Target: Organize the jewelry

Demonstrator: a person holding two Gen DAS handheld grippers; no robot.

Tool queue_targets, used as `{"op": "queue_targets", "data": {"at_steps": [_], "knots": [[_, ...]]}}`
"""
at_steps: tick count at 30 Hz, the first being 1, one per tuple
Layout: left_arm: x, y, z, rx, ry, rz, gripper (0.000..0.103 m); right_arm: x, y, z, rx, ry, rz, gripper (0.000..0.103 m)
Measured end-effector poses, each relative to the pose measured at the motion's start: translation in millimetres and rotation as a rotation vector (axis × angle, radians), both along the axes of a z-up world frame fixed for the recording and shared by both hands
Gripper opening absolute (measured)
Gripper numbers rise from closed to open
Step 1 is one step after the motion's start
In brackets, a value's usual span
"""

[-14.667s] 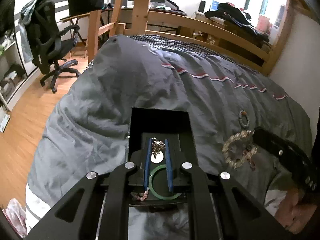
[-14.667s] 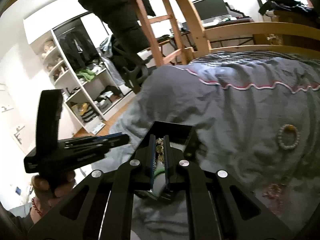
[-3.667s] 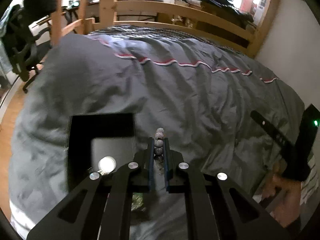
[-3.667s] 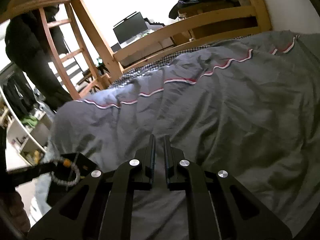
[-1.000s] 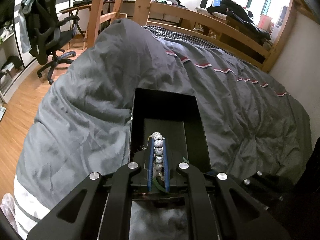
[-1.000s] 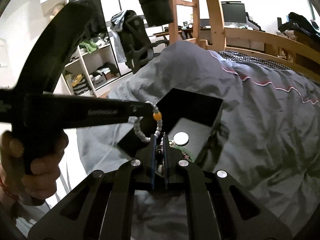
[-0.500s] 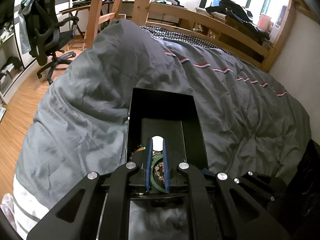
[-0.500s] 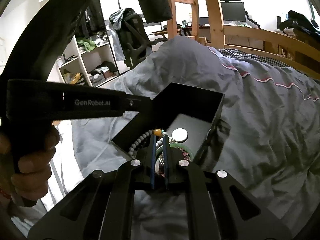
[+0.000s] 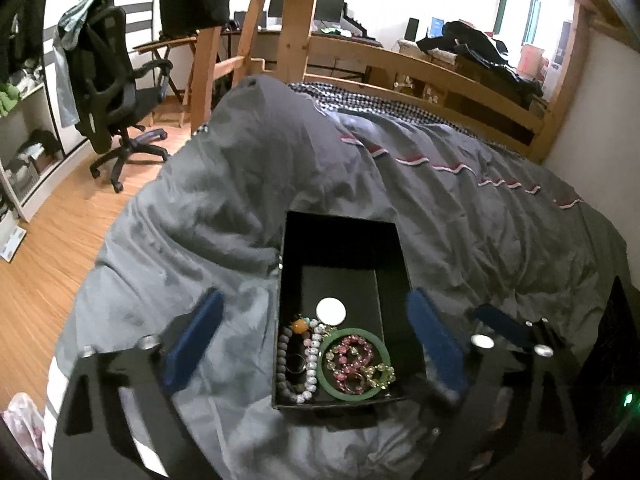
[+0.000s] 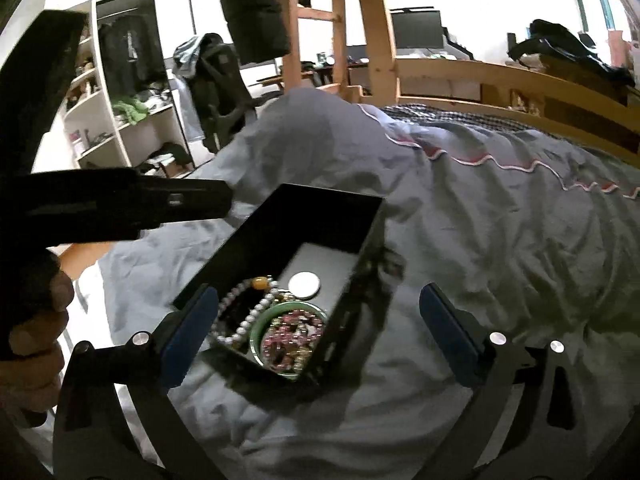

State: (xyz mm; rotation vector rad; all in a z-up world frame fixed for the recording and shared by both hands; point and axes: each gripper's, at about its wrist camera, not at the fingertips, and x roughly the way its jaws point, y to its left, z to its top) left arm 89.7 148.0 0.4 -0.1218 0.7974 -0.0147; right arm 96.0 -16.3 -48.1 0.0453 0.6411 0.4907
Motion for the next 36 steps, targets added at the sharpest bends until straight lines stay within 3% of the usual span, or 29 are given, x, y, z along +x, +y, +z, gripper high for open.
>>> {"op": "queue_targets", "data": {"at_steps": [4,12,16,24,33,36], "knots": [[-6.2,3.4,8.8,0.039,-0.031,0.007,0.097,2.4,-2.1,9.8,-0.021,-0.004,-0.016,0.099],[-25.3,0.1,18.9,0.125,-0.049,0.012,0.097,-1.3,1.8,25.8,-0.202,0.002,-0.038,0.099],[-41.9,-6.5,25.2,0.129,-0.047,0.014,0.097,-12.7,-8.6,38.9,-0.169,0.066,-0.041,0.099],[-68.1,-12.7,34.6,0.098,-0.021,0.043,0.097,-44.2,-28.2,59.0,-0.150,0.080,-0.059,0.099],[-90.1,-13.6,11.4,0.164,0.056,0.083,0.097,-61.8,-36.8,64.7,-0.127,0.085,-0.051,0.099],[-93.0,-18.5,6.4,0.180,0.047,0.073,0.097,-63.0,-37.2,62.5,-0.127,0.084,-0.042,0.099]]}}
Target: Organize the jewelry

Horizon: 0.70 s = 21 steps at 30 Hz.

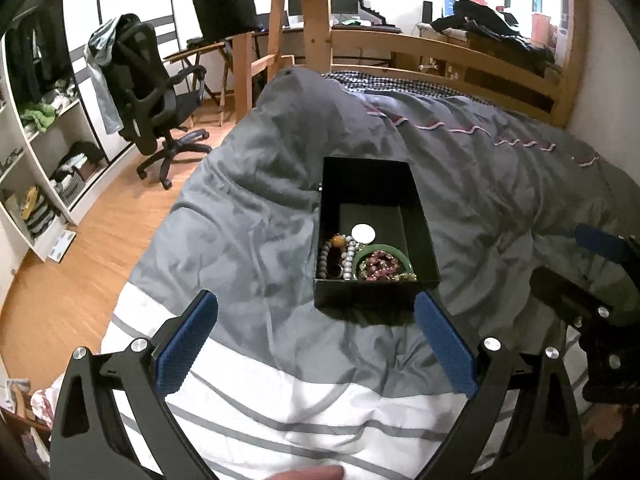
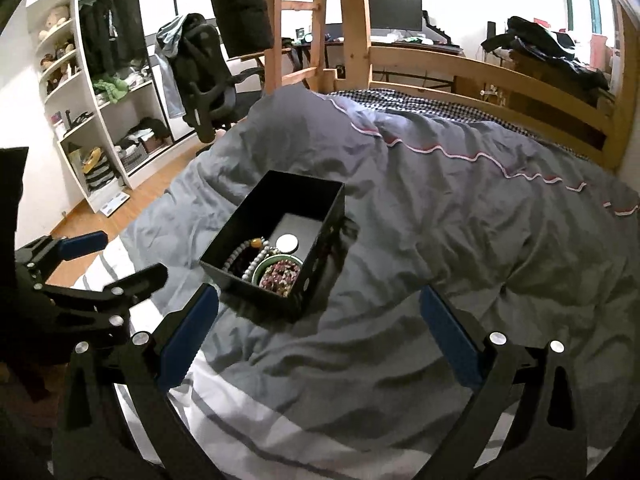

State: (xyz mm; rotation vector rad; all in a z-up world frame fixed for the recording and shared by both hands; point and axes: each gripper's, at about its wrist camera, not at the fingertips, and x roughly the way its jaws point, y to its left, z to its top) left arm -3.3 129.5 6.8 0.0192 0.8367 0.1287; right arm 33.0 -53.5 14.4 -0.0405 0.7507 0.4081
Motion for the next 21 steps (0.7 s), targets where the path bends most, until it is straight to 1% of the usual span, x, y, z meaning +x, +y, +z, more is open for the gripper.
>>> {"op": "queue_targets", "data": {"at_steps": [2,6,13,17,21], "knots": [[-0.3,-4.1,-3.7,0.011,-0.015,-0.009,0.097,1.0,-0.1,-2.0,-0.002,-0.006,0.004,0.099],[5.1,-4.6,-9.1,0.041,-0.016,-0.027,0.097,3.2,-1.5,-7.5,-0.006,-0.016,-0.004,0.099],[13.2,5.6,-13.5,0.016,-0.019,-0.044,0.097,9.4,0.3,-23.3,0.000,0.012,0.008,0.099],[13.5,5.0,-13.1,0.014,-0.014,-0.057,0.097,9.6,7.5,-24.6,-0.040,-0.009,0.015,0.099],[10.3,3.2,-8.8,0.025,-0.036,-0.062,0.097,9.1,7.1,-24.6,-0.026,-0.002,0.022,0.099]]}}
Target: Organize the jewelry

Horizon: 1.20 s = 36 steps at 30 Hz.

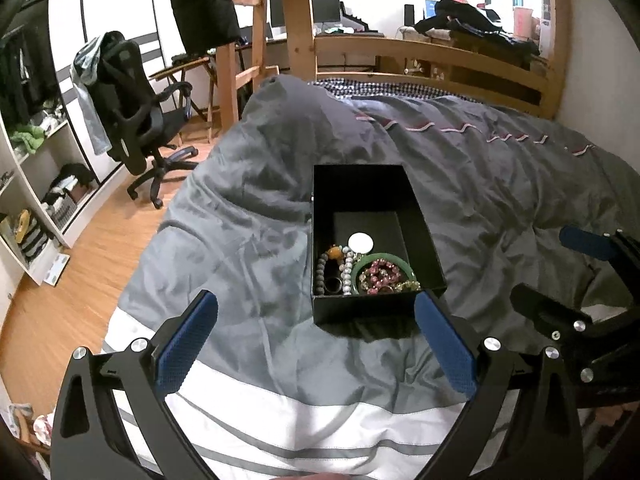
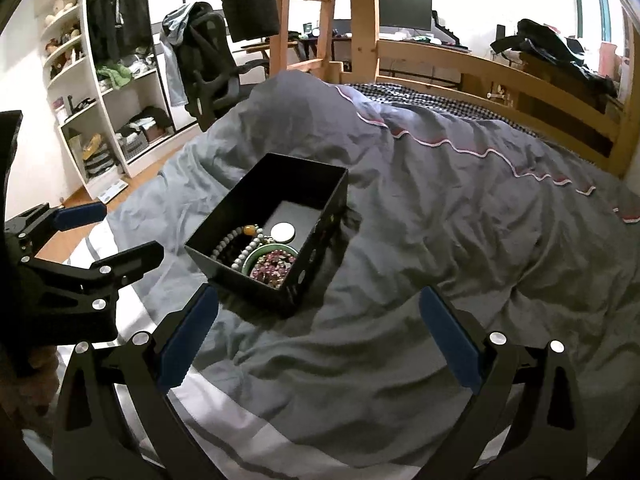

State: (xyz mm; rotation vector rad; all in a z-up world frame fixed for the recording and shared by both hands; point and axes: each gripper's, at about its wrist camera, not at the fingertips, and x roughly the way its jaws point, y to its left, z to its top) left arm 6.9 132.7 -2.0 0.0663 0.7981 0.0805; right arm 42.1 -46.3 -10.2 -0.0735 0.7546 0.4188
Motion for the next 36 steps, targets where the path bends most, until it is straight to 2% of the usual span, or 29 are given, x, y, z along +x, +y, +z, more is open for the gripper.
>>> {"op": "queue_targets", "data": {"at_steps": [10,36], "knots": [[1.4,0.3,-1.8,-0.014,0.035,0.002,0.097,0.0,1.5,-0.2,0.000,0.003,0.002,0.099],[1.0,-4.0,-7.5,0.000,0.049,-0.016,0.097,-0.5,6.5,-5.9,-0.014,0.026,0.004,0.099]]}}
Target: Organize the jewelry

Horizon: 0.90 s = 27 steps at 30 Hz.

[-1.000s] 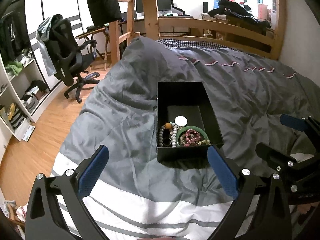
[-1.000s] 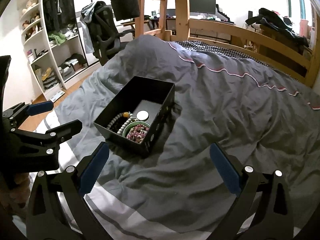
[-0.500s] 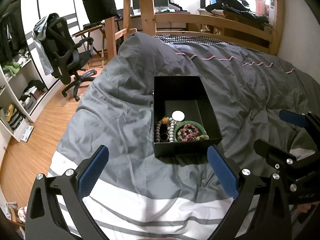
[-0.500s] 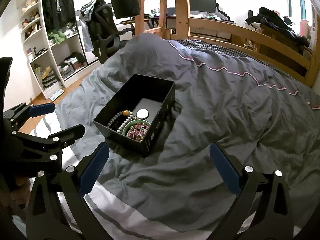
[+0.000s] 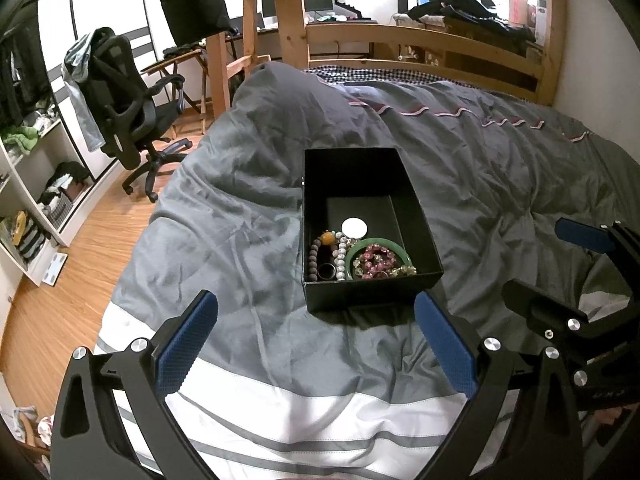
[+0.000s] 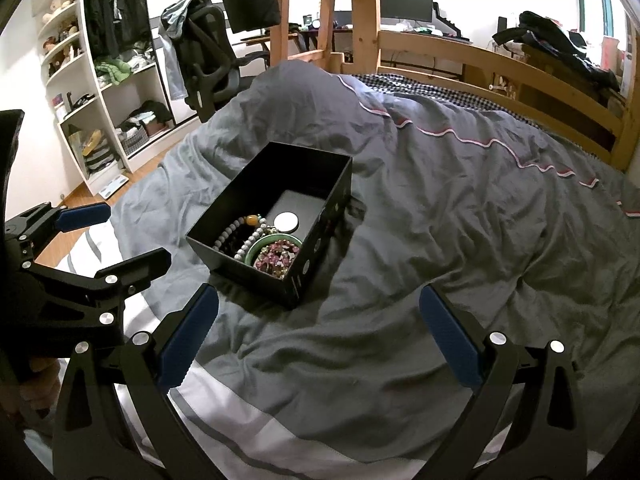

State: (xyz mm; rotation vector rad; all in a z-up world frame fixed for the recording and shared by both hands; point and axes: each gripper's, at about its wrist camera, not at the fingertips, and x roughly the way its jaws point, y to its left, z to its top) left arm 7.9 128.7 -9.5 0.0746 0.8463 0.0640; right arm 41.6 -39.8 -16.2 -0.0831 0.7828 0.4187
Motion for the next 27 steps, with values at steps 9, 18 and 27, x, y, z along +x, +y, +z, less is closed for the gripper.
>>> {"op": "queue_targets", "data": {"at_steps": [9,18,27], "knots": [[-0.5,0.0,-1.3,0.001,0.003,-0.001,0.097,0.8,1.3,-3.4,-0.001,0.011,0.004,0.099],[-0.1,-0.2,-1.1,0.001,0.004,0.000,0.097,1.2,1.3,-5.4,-0.001,0.015,0.004,0.099],[-1.3,0.7,-5.8,-0.002,0.012,-0.009,0.097,1.2,1.2,-5.8,0.000,0.016,0.004,0.099]]}}
